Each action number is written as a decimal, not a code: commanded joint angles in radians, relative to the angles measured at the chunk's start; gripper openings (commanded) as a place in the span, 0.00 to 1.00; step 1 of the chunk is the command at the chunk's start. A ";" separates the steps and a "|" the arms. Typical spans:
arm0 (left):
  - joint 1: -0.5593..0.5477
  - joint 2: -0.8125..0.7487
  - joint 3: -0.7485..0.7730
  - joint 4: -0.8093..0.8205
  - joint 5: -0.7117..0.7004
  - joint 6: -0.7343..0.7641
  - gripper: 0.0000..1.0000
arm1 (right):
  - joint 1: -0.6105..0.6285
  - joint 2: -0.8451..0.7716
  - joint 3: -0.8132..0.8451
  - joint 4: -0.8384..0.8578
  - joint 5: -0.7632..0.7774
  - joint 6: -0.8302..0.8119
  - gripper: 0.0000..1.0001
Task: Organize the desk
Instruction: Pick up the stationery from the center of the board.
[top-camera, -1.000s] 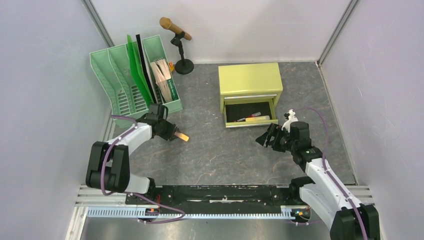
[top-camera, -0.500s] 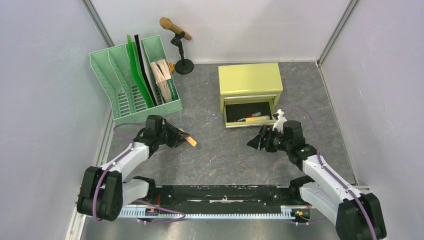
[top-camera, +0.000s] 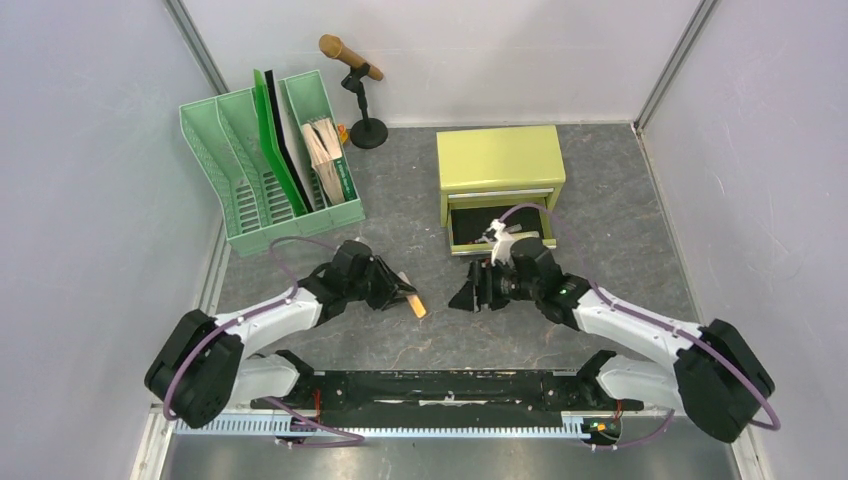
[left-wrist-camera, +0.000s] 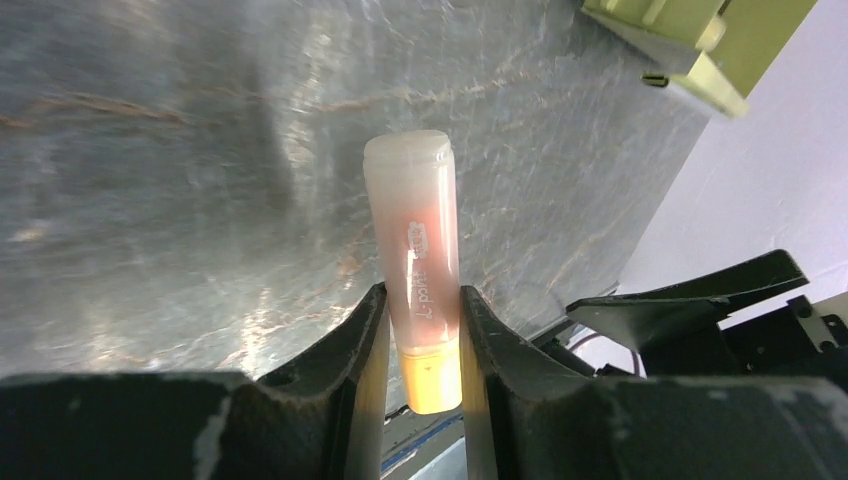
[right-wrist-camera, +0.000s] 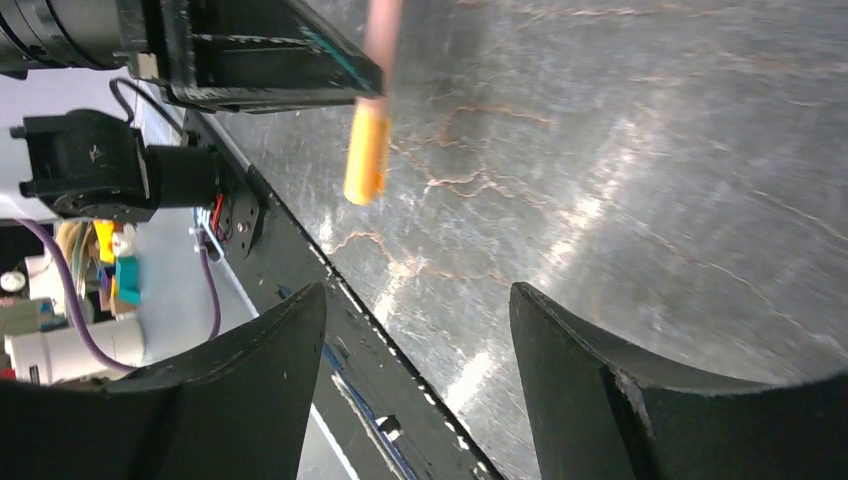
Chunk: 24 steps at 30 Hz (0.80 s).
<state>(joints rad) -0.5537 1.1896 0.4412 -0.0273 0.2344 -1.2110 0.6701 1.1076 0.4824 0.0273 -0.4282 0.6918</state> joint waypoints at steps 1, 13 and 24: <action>-0.082 0.053 0.077 0.095 -0.052 -0.055 0.02 | 0.085 0.082 0.078 0.079 0.015 0.032 0.73; -0.143 0.047 0.079 0.161 -0.026 -0.102 0.02 | 0.175 0.242 0.147 0.109 0.063 0.067 0.63; -0.150 0.001 0.024 0.161 -0.022 -0.120 0.02 | 0.177 0.337 0.222 0.116 0.030 0.057 0.50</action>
<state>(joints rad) -0.6983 1.2194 0.4931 0.0902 0.2131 -1.2961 0.8425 1.4227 0.6399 0.1131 -0.3870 0.7589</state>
